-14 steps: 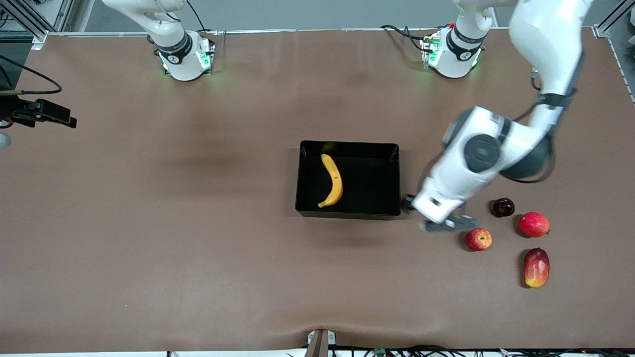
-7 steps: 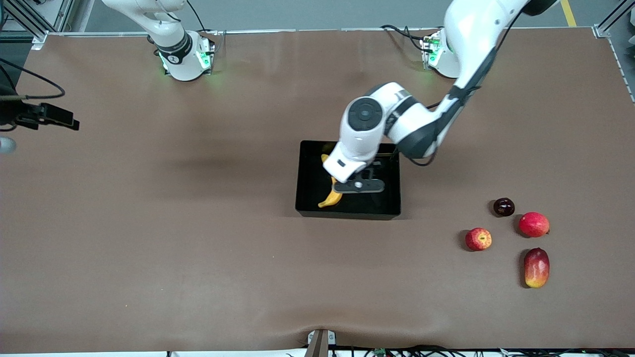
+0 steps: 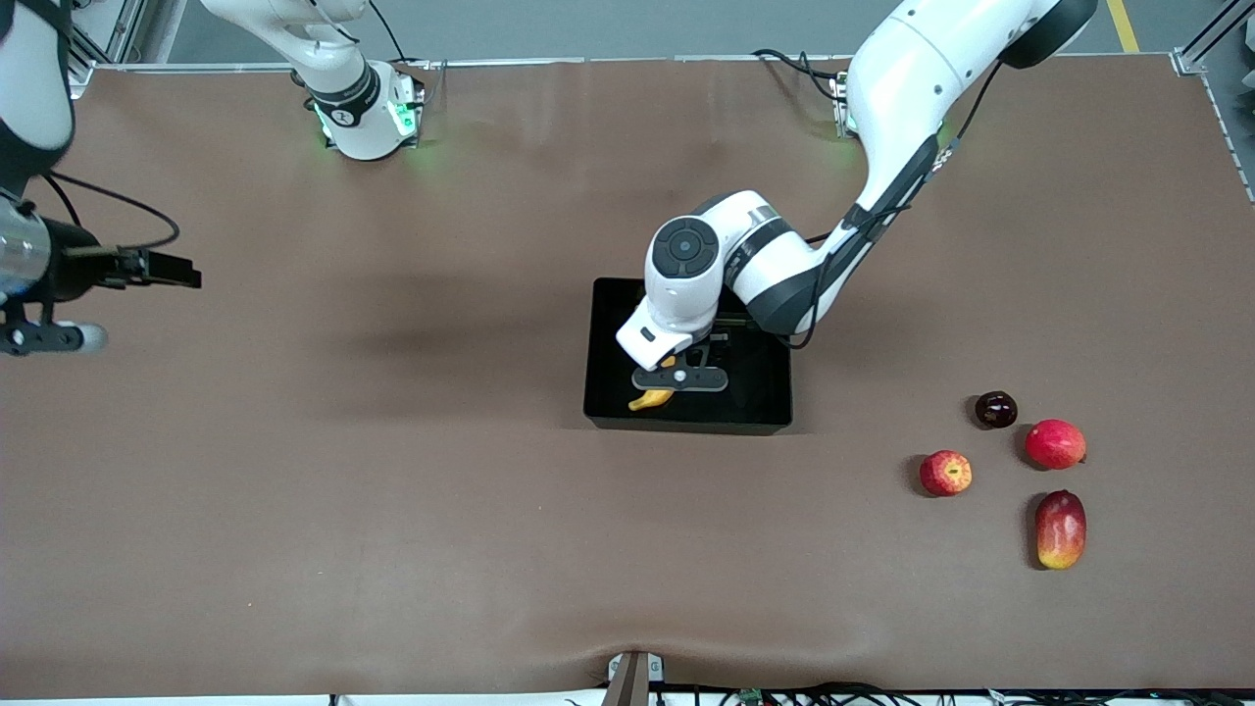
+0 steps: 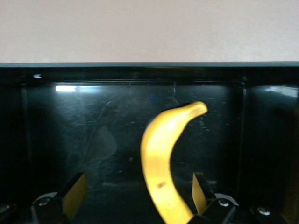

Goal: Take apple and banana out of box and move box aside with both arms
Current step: 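Move the left gripper back into the box over the yellow banana, then grasp the banana with the left gripper and lift it up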

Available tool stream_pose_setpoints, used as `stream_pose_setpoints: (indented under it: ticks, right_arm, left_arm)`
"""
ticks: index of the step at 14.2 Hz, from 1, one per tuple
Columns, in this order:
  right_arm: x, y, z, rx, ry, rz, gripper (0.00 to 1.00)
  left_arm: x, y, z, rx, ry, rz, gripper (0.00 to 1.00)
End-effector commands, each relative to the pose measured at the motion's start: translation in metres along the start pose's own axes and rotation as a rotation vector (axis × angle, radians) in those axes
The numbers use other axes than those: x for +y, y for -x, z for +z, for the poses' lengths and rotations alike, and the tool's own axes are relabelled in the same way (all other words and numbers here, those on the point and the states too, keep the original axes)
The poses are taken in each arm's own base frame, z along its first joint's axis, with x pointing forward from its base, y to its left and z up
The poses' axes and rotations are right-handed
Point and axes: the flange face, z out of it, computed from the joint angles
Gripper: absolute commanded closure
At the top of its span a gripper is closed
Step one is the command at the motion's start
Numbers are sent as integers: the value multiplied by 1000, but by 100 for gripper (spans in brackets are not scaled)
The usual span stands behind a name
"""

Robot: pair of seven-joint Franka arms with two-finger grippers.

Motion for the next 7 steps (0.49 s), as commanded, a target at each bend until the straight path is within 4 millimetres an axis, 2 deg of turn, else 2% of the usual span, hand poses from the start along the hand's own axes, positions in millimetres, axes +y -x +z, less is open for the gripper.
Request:
stream_pose_setpoints:
  ticks: [1, 4, 6, 7]
  right_arm:
    - [20, -6, 5, -27, -11, 25, 0]
    - [20, -14, 32, -62, -17, 31, 0]
    - [33, -21, 56, -59, -26, 53, 0]
    - [33, -22, 65, -66, -44, 55, 0]
  left_arm:
    - [19, 7, 19, 12, 5, 37, 0]
    - [23, 8, 45, 1, 41, 32, 0]
    - [28, 13, 56, -2, 57, 40, 0]
    - [28, 15, 61, -7, 54, 43, 0]
